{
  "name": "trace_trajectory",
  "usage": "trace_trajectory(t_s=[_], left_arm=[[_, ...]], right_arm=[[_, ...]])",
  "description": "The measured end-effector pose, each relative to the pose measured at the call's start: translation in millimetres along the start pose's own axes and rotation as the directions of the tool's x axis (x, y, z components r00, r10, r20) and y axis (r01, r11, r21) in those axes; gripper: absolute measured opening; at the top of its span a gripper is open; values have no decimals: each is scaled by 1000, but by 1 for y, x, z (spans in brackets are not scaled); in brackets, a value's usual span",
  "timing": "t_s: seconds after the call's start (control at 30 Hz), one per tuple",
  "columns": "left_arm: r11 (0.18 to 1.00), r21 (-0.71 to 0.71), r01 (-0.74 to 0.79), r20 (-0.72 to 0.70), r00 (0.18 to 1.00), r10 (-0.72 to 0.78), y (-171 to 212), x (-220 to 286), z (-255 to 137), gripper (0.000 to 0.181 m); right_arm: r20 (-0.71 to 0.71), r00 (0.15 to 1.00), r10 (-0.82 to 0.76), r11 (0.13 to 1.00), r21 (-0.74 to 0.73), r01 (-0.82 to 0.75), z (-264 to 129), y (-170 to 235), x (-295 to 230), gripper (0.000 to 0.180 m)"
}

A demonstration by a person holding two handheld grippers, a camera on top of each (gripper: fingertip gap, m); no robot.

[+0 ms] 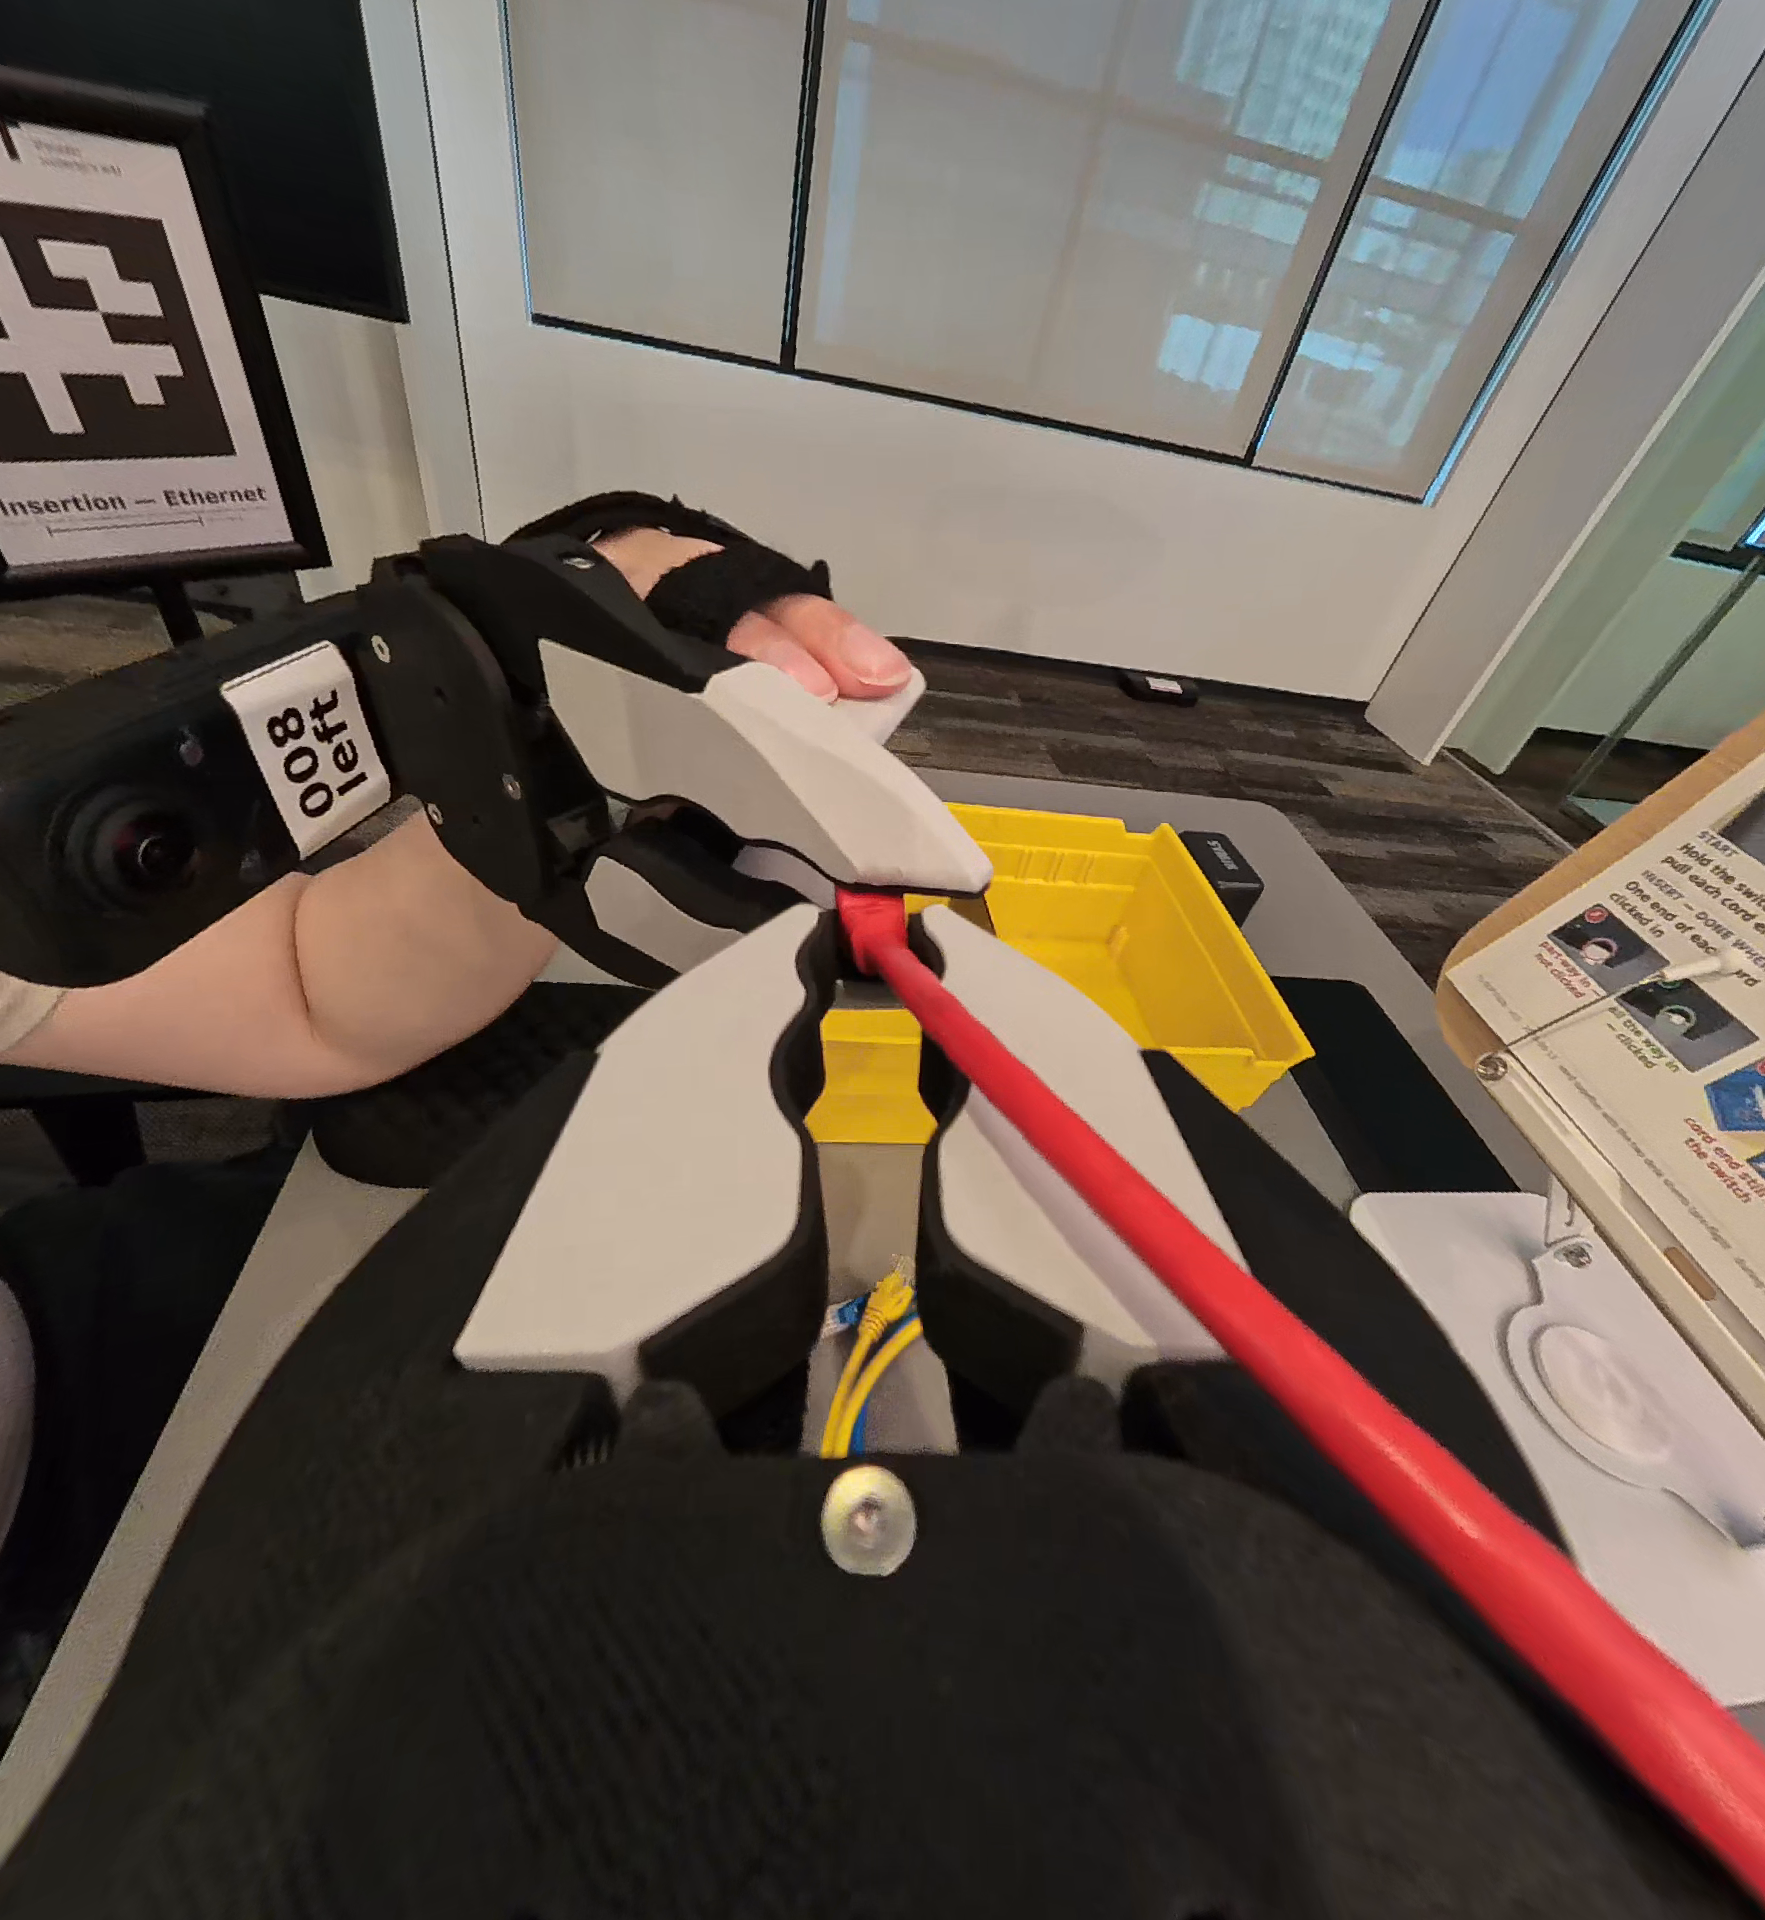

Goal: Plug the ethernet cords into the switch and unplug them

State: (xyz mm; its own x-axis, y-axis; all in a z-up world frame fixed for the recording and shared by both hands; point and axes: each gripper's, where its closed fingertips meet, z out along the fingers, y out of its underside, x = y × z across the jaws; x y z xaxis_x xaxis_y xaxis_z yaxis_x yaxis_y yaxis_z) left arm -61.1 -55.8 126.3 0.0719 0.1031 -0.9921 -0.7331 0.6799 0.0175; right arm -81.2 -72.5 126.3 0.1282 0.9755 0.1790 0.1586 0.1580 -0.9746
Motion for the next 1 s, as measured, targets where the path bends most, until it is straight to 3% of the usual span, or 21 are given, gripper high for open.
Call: trace_trajectory(t_s=[1.0], left_arm=[[999,42,-18,-125,992,24,-1,19,-5,15]], right_arm=[[121,982,143,989,-55,-137,0,14,-5,12]])
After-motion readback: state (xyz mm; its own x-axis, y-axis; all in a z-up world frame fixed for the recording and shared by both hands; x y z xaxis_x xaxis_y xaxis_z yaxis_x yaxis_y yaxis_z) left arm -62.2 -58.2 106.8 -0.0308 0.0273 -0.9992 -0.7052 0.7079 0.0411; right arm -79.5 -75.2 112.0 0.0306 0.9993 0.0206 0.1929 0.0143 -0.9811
